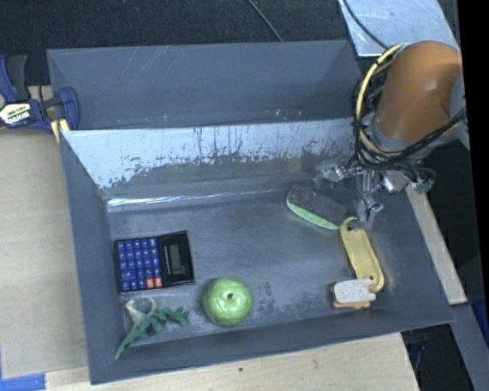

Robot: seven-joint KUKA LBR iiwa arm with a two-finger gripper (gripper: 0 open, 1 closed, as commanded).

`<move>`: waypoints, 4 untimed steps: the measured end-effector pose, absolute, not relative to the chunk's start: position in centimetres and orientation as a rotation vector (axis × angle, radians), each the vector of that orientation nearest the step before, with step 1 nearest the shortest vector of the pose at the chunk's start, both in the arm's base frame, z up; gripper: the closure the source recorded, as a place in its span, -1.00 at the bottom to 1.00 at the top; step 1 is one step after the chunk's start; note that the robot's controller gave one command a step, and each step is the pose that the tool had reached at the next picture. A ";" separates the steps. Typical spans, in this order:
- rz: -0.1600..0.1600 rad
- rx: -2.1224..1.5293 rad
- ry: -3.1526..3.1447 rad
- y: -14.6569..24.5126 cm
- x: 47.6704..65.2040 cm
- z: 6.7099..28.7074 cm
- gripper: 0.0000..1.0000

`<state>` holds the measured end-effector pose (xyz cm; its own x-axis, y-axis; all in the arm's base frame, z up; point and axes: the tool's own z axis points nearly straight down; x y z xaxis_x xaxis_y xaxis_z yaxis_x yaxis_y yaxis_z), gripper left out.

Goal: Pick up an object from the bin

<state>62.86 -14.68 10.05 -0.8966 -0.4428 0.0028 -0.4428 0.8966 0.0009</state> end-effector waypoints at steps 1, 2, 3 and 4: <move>0.000 -0.117 -3.156 -10.3 62.0 7.1 -1.00; 0.003 0.089 -3.144 -12.4 62.8 7.1 1.00; 0.003 0.088 -3.144 -12.4 62.8 7.1 1.00; -0.001 0.088 -3.135 -12.3 62.5 8.3 1.00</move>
Offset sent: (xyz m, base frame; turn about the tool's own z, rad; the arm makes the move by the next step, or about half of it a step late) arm -0.0018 0.0240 -0.0305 0.4015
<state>62.49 -12.30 8.34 -0.9984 -0.0561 0.0058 -0.0561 0.9984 0.0010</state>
